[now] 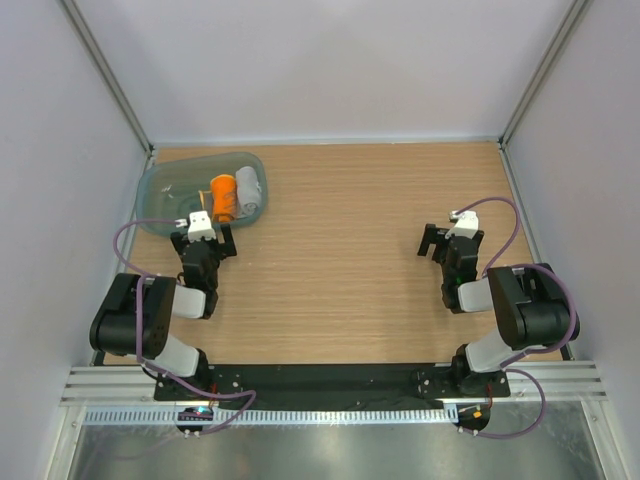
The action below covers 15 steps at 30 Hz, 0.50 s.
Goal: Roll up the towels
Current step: Place the rolled towel into the container
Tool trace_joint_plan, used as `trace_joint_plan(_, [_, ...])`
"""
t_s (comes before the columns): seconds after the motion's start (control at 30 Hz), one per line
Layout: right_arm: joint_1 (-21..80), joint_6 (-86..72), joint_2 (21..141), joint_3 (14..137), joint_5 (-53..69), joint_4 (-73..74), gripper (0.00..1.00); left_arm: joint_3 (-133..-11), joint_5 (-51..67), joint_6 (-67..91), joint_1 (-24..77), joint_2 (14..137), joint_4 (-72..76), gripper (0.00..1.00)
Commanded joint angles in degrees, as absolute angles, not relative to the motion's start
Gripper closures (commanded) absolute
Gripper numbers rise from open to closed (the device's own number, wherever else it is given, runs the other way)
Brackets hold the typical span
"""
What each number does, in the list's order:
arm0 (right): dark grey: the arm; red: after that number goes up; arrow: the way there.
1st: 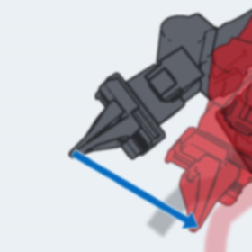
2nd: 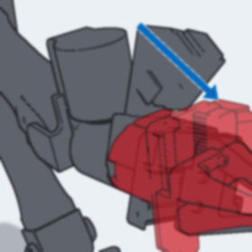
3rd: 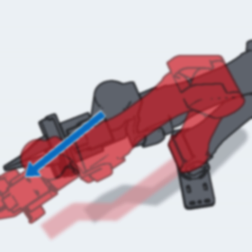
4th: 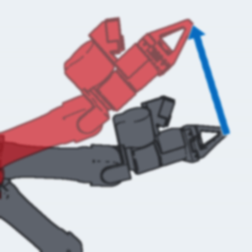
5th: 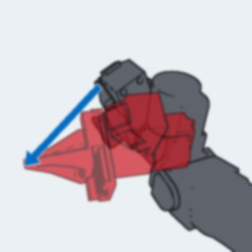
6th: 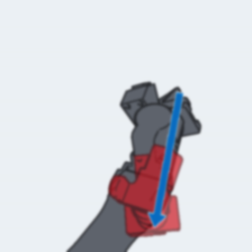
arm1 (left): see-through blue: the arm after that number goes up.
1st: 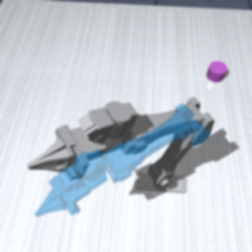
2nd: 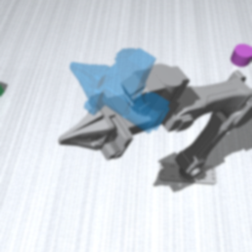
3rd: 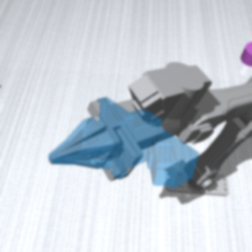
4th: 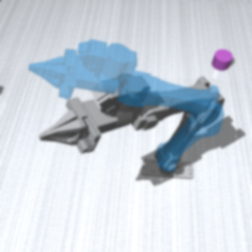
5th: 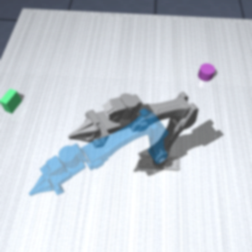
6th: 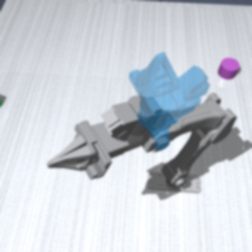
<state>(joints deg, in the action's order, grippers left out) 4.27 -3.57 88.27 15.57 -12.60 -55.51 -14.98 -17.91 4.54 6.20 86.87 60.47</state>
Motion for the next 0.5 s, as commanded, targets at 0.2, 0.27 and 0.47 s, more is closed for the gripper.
trace_joint_plan(0.2, [4.13,-3.16,87.98,16.79,-12.57,-59.76,0.0,-16.35,-17.14,5.1,5.36,85.78,61.44,0.0])
trace_joint_plan(0.27, [4.13,-3.25,87.98,16.79,-12.57,-59.77,0.0,-16.61,-16.79,5.1,5.36,85.78,61.0,0.0])
trace_joint_plan(0.47, [4.13,-3.16,87.89,16.79,-12.57,-59.68,0.0,-16.44,-15.56,5.54,4.66,85.52,60.64,0.0])
